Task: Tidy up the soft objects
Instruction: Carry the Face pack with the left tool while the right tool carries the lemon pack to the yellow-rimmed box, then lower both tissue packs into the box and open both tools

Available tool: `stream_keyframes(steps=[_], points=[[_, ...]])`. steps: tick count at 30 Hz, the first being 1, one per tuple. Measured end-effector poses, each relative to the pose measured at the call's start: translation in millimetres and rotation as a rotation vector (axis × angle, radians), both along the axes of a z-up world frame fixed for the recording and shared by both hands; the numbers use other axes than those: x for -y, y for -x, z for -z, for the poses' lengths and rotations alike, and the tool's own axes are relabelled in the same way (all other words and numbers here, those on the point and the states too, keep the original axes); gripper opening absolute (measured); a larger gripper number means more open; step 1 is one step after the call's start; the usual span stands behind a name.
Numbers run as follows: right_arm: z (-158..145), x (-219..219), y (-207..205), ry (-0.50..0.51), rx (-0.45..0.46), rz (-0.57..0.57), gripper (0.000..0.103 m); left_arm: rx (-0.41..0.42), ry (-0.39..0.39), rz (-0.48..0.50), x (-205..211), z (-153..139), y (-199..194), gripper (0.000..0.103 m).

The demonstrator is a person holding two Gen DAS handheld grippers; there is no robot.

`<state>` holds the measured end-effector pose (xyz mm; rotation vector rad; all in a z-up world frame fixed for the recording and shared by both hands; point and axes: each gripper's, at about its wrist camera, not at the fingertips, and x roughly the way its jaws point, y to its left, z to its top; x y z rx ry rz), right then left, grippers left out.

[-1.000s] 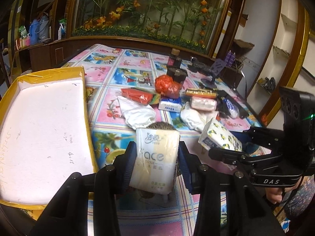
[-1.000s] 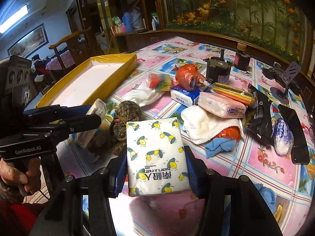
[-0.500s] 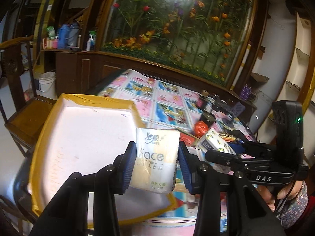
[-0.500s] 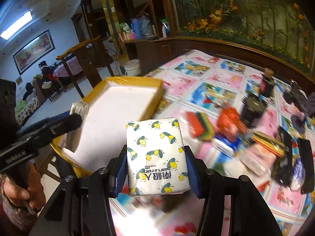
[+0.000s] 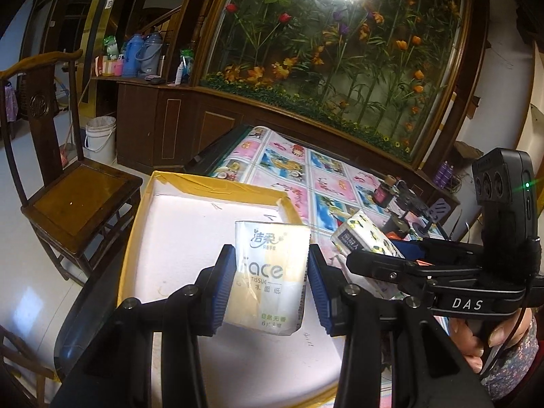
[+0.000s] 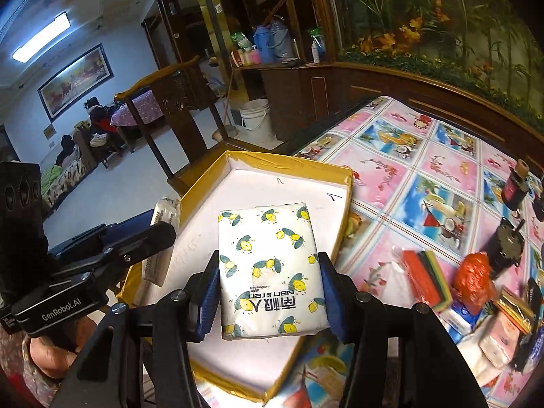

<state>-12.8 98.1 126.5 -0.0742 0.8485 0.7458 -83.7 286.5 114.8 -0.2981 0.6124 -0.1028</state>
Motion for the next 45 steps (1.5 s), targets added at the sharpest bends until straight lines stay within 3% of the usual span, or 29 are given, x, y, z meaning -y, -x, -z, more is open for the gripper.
stream_keyframes(steps=[7, 14, 23, 31, 37, 45], points=[[18, -37, -38, 0.04, -0.047, 0.017, 0.057, -0.047, -0.001, -0.019, -24, 6, -32, 0.042], [32, -70, -80, 0.077, -0.086, 0.044, 0.057, -0.153, 0.012, -0.026, -44, 24, -85, 0.041], [65, -94, -129, 0.141, -0.13, 0.115, 0.057, -0.27, 0.114, -0.069, -70, 50, -130, 0.041], [81, -108, -142, 0.177, -0.125, 0.118, 0.058, -0.288, 0.138, -0.072, -78, 57, -137, 0.042], [80, -108, -143, 0.192, -0.09, 0.127, 0.06, -0.275, 0.16, -0.083, -80, 59, -139, 0.061], [62, -88, -131, 0.132, -0.085, 0.121, 0.06, -0.248, 0.186, -0.081, -76, 49, -124, 0.062]])
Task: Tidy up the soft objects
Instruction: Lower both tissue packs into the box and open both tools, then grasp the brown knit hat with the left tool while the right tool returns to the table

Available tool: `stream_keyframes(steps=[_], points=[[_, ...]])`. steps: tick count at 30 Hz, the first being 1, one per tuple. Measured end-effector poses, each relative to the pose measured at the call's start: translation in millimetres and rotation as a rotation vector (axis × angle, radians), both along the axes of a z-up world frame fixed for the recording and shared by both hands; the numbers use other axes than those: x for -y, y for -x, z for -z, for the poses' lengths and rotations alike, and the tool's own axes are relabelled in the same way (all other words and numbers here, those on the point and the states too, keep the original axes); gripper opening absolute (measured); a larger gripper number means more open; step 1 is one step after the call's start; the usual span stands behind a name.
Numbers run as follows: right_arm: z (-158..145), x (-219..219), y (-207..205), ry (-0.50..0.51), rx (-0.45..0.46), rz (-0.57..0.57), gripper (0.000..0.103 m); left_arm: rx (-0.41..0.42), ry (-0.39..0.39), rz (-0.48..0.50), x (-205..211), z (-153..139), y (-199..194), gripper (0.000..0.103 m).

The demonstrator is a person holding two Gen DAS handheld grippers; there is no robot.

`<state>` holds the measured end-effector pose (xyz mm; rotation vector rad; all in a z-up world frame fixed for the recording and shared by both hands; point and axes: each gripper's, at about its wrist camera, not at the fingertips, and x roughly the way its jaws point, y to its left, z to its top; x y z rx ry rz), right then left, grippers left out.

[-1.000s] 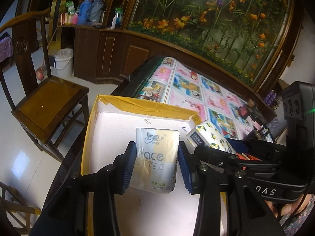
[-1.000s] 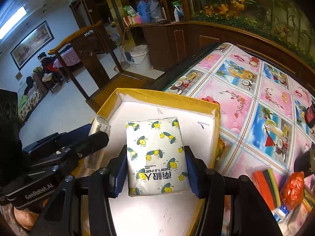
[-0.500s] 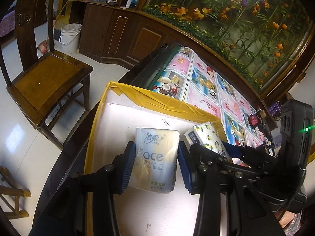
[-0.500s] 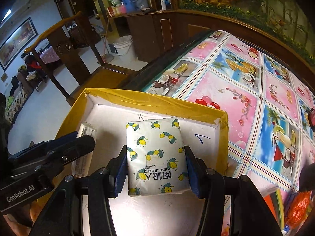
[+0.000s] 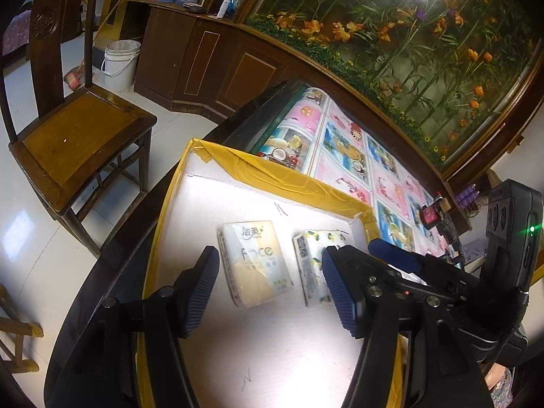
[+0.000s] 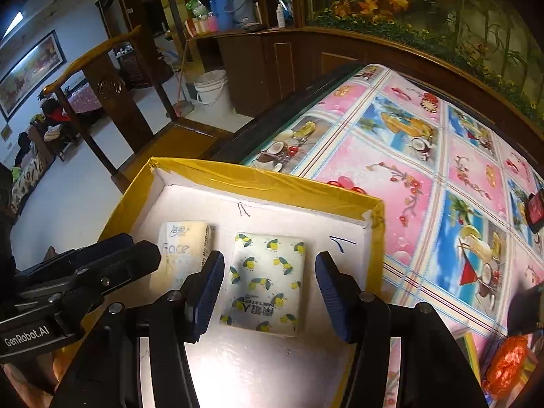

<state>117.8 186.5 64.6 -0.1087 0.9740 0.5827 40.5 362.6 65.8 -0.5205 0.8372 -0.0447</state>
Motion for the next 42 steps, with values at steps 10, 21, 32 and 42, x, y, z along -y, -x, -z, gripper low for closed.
stream_keyframes(steps=[10, 21, 32, 42], points=[[-30, 79, 66, -0.167, 0.026, -0.037, 0.06, 0.147, -0.004, 0.058, 44, -38, 61, 0.064], [-14, 243, 117, -0.251, 0.076, 0.053, 0.06, 0.226, -0.041, 0.213, 152, -37, 114, 0.065], [0, 323, 119, -0.369, 0.033, 0.194, 0.06, 0.057, -0.072, 0.37, 269, 5, 107, 0.078], [-4, 327, 123, -0.354, 0.047, 0.222, 0.06, -0.049, -0.205, 0.348, 306, 41, 86, 0.078]])
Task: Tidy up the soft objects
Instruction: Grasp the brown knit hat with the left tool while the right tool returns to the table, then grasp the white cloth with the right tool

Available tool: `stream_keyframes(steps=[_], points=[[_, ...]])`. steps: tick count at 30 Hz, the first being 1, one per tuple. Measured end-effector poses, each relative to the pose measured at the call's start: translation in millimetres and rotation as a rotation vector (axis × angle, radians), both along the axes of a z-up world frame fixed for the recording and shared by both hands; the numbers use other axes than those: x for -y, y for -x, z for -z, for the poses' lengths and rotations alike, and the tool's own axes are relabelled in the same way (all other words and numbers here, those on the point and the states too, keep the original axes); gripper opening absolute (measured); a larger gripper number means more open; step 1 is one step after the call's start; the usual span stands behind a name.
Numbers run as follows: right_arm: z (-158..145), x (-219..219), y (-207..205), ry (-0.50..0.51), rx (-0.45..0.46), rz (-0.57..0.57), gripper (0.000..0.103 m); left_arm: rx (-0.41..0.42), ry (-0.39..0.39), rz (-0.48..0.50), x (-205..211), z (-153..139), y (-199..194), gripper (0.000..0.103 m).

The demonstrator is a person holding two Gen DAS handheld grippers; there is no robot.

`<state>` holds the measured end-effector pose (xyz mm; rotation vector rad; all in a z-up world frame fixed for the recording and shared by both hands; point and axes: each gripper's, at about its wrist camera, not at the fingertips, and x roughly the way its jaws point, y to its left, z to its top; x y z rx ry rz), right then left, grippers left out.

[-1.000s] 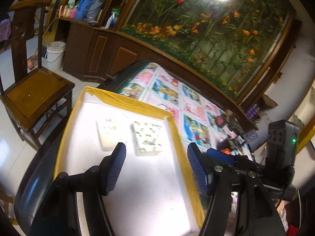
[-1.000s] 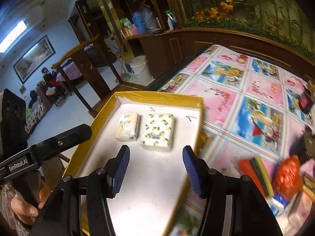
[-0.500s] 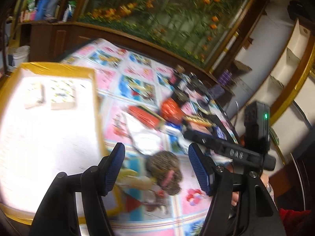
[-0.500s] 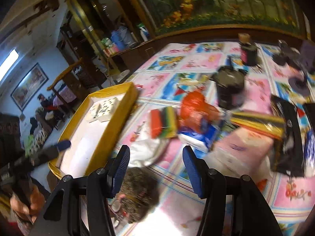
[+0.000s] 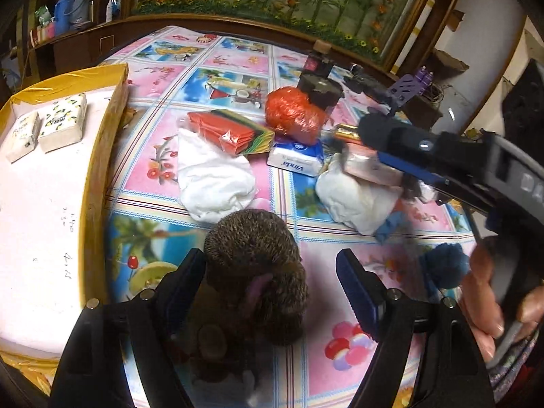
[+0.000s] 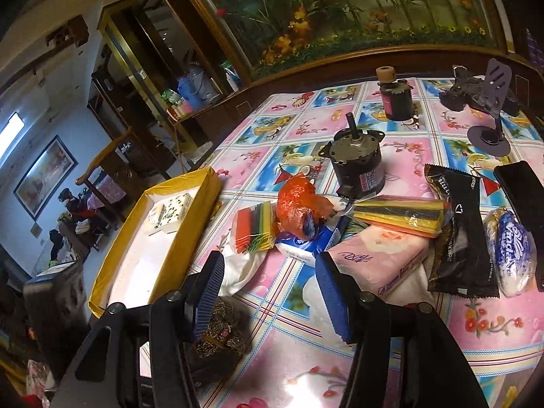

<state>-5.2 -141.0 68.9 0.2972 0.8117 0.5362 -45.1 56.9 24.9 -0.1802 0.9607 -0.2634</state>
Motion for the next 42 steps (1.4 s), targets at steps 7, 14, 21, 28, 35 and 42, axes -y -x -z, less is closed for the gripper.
stream_keyframes(steps=[7, 14, 21, 28, 35, 42], points=[[7, 6, -1, 0.015, -0.036, 0.028, 0.06, 0.0, 0.02, -0.006, -3, 6, -8, 0.052], [25, 13, -4, 0.093, -0.105, 0.067, 0.06, 0.124, 0.079, 0.003, -8, -9, 9, 0.052], [40, 5, -8, 0.193, -0.131, 0.07, 0.06, 0.16, 0.083, 0.005, -9, -14, 15, 0.053], [37, 30, -13, 0.19, -0.133, 0.17, 0.06, 0.151, 0.089, 0.012, -9, -13, 14, 0.053], [33, 33, -9, 0.168, -0.116, 0.153, 0.06, 0.148, 0.091, 0.017, -8, -12, 13, 0.053], [10, 52, 3, 0.098, -0.024, 0.212, 0.062, 0.14, 0.106, 0.018, -10, -11, 12, 0.053]])
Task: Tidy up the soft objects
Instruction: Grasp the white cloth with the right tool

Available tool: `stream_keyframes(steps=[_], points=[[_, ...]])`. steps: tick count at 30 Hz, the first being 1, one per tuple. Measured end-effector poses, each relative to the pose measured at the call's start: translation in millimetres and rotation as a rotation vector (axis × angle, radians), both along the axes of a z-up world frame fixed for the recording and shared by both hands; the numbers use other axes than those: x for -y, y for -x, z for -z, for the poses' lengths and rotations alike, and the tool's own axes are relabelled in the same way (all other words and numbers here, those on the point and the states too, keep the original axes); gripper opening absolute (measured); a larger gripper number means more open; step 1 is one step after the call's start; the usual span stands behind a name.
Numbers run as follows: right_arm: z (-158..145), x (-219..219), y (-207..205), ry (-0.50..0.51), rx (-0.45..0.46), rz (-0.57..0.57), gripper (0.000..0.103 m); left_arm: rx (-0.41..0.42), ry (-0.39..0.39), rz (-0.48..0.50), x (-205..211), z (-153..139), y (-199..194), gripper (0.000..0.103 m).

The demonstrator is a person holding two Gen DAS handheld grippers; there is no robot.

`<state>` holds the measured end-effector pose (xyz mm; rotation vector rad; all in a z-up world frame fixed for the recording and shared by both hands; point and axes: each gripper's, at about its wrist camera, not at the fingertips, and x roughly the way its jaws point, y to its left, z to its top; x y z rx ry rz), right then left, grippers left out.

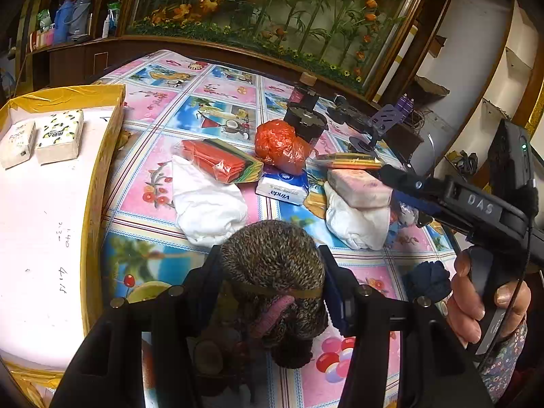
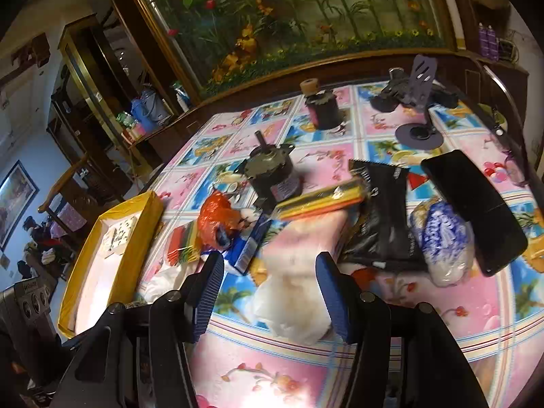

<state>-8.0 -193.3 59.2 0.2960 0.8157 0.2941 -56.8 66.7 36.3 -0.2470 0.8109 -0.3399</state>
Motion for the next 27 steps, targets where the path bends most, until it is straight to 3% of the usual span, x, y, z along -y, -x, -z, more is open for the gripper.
stream_keyframes(steps=[4, 7, 9, 11, 12, 14, 16, 20, 24, 27], points=[[13, -8, -4, 0.036, -0.063, -0.034, 0.064, 0.004, -0.001, 0.004, 1, 0, 0, 0.053], [18, -24, 0, 0.108, -0.068, -0.075, 0.08, 0.004, 0.0, 0.006, 2, 0, -1, 0.053], [24, -35, 0, 0.166, -0.08, -0.093, 0.08, 0.002, 0.001, 0.007, 2, 0, 0, 0.053], [37, -40, -3, 0.219, -0.114, -0.086, 0.07, 0.001, 0.0, 0.008, 3, 0, 0, 0.053], [43, -41, -6, 0.249, -0.134, -0.07, 0.059, 0.002, -0.001, 0.009, 4, 0, 0, 0.053], [43, -41, -5, 0.289, -0.112, -0.043, 0.048, 0.003, 0.0, 0.01, 4, 0, 0, 0.053], [43, -36, -5, 0.27, -0.114, -0.04, 0.021, 0.001, -0.001, 0.01, 4, 0, 0, 0.053], [32, -42, 5, 0.151, -0.077, -0.159, 0.017, -0.004, 0.005, 0.006, 3, 0, 0, 0.053], [0, -42, 26, 0.0, 0.09, -0.247, 0.018, 0.0, 0.005, 0.0, 2, -1, 0, 0.053], [-13, -41, 35, -0.066, 0.165, -0.281, 0.018, 0.004, 0.0, 0.001, 2, -1, 1, 0.053]])
